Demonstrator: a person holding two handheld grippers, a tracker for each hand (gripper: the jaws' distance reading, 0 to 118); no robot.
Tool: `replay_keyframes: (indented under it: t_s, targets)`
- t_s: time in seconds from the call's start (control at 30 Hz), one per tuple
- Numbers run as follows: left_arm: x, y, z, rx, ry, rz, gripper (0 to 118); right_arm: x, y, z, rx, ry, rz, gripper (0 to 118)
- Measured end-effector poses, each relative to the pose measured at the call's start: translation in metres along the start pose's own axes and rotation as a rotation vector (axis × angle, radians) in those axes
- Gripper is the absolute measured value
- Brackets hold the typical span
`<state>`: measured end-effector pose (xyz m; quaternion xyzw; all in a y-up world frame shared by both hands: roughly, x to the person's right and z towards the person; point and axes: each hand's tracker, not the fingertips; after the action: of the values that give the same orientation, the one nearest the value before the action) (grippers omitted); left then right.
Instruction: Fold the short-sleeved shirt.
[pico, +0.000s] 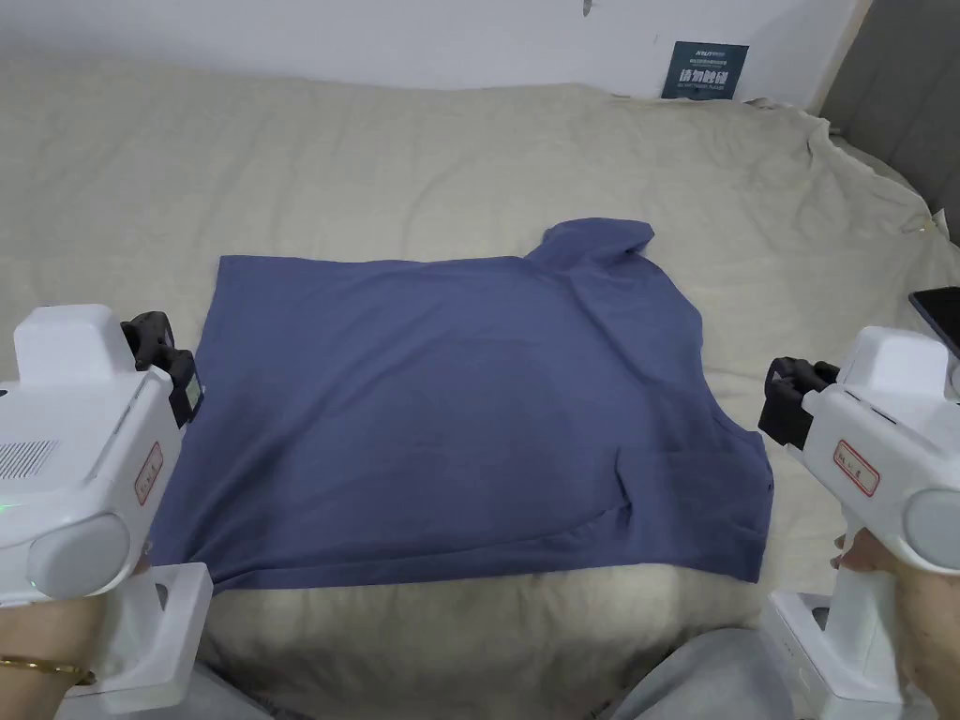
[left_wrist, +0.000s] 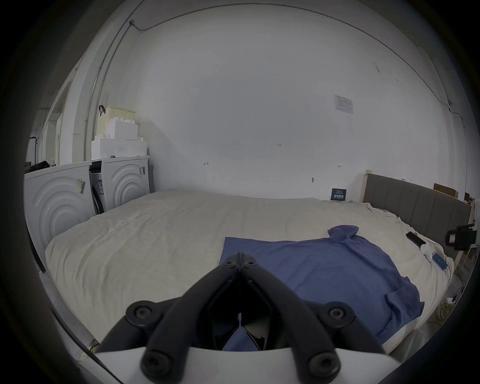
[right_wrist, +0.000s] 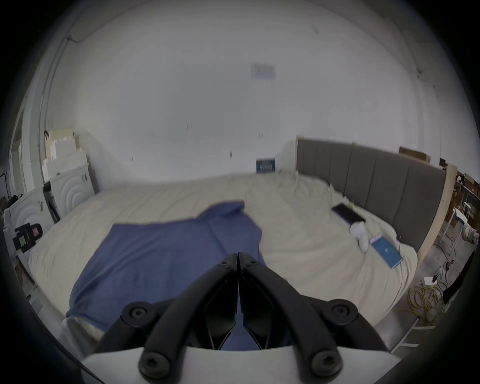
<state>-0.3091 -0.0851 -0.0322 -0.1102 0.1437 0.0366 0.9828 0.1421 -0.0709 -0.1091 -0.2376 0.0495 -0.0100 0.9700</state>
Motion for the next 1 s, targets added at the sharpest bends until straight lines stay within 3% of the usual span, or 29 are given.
replay_keyframes:
  t_s: [0.07, 0.1, 0.13, 0.17, 0.2, 0.37, 0.6, 0.67, 0.77, 0.83, 0.87, 0.93, 0.97, 1.0]
  targets:
    - [0.003, -0.001, 0.003, -0.001, -0.005, -0.008, 0, 0.008, -0.004, -0.009, -0.077, -0.012, -0.002, 34]
    - [0.005, -0.002, 0.004, 0.001, -0.004, -0.018, 0, 0.012, -0.007, -0.014, -0.117, 0.01, -0.003, 61]
    - [0.007, -0.001, 0.006, 0.002, -0.005, -0.025, 0, 0.016, -0.011, -0.02, -0.156, 0.015, -0.009, 78]
    - [0.008, -0.001, 0.006, 0.002, -0.007, -0.028, 0, 0.019, -0.017, -0.026, -0.203, 0.017, -0.021, 90]
    - [0.009, -0.001, 0.007, 0.002, -0.009, -0.028, 0, 0.022, -0.023, -0.031, -0.254, 0.022, -0.025, 95]
    - [0.011, -0.002, 0.005, -0.001, -0.017, -0.029, 0, 0.039, -0.058, -0.06, -0.471, -0.017, -0.042, 99]
    - [0.015, -0.001, 0.002, -0.006, -0.024, -0.038, 0, 0.044, -0.099, -0.093, -0.585, -0.072, -0.033, 96]
    - [0.016, -0.002, 0.002, -0.013, -0.02, -0.041, 0, 0.043, -0.104, -0.099, -0.581, -0.114, -0.011, 82]
    - [0.015, -0.004, 0.003, -0.029, -0.012, -0.047, 0, 0.043, -0.105, -0.103, -0.574, -0.073, -0.047, 56]
    - [0.012, -0.007, 0.0, -0.046, -0.005, -0.049, 0, 0.039, -0.104, -0.103, -0.561, -0.047, -0.06, 22]
    - [0.01, -0.008, -0.001, -0.059, 0.005, -0.047, 0, 0.033, -0.102, -0.101, -0.554, -0.042, -0.046, 11]
    - [0.006, -0.01, -0.003, -0.087, 0.008, -0.025, 6, 0.027, -0.099, -0.102, -0.564, -0.055, 0.01, 9]
    - [0.003, -0.011, -0.003, -0.1, 0.014, -0.007, 15, 0.027, -0.099, -0.102, -0.564, -0.041, 0.024, 9]
    - [0.001, -0.012, -0.004, -0.114, 0.011, 0.006, 34, 0.028, -0.098, -0.101, -0.566, -0.04, 0.02, 9]
